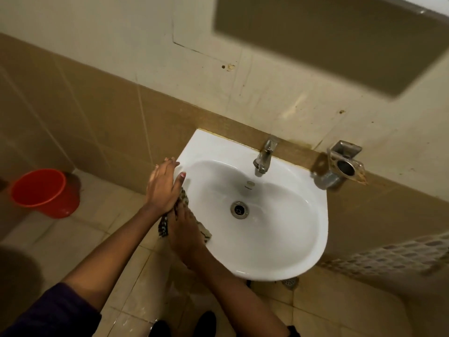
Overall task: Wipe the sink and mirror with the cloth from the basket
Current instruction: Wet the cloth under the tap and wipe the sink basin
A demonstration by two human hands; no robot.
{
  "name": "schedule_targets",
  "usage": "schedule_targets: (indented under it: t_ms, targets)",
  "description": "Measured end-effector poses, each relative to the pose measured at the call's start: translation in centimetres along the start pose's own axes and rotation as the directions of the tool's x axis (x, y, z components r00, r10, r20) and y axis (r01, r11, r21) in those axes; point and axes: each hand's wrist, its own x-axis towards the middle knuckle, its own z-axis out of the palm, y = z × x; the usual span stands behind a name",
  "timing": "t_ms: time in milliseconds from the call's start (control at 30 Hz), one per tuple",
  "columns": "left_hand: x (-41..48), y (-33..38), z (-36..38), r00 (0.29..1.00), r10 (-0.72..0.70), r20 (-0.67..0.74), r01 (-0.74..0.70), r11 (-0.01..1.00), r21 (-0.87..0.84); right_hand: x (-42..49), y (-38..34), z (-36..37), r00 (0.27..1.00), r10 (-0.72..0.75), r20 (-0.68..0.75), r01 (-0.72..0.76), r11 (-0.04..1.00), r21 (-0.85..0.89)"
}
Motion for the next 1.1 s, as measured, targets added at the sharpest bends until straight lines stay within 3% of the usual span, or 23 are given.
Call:
schedule_targets:
  t_ms: [167,433,600,800,833,900,967,1100]
  targets:
    - [0.2,-1.6,0.0,0.993,-0.088,-0.076,0.083,0.994,-0.066,6.2,-0.4,-0.6,0.998,0.001,-0.066,0.01,0.987,0.161]
    - [0.2,-2.7,1.2,0.971,-0.189,-0.146,0.168,0.975,-0.144,15.8,3.9,-2.6,0.993,-0.017,-0.12,0.014,1.0,-0.028]
    - [0.6,-1.6,3.9,0.976,-0.202,-0.086,0.203,0.979,-0.004,18.8,8.2,-5.0,0.962,0.047,-0.27,-0.048,0.999,0.002]
    - [0.3,-0.8,6.0,0.982,-0.157,-0.103,0.167,0.981,0.098,16.8,15.4,-8.1,0.898,0.173,-0.404,-0.238,0.964,-0.116]
    - [0.4,-0.8,6.0,0.978,-0.173,-0.113,0.184,0.979,0.089,15.8,16.2,-8.1,0.862,0.234,-0.449,-0.308,0.946,-0.099]
    - [0.5,-0.6,6.0,0.977,-0.189,-0.103,0.197,0.977,0.078,13.3,17.2,-7.8,0.72,0.421,-0.552,-0.49,0.871,0.025]
    - [0.6,-0.5,6.2,0.98,-0.18,-0.08,0.185,0.981,0.065,11.9,17.1,-7.3,0.607,0.542,-0.582,-0.576,0.804,0.147]
    - [0.8,-0.9,6.5,0.992,-0.109,-0.07,0.115,0.99,0.077,13.7,15.8,-7.2,0.55,0.656,-0.517,-0.659,0.721,0.213]
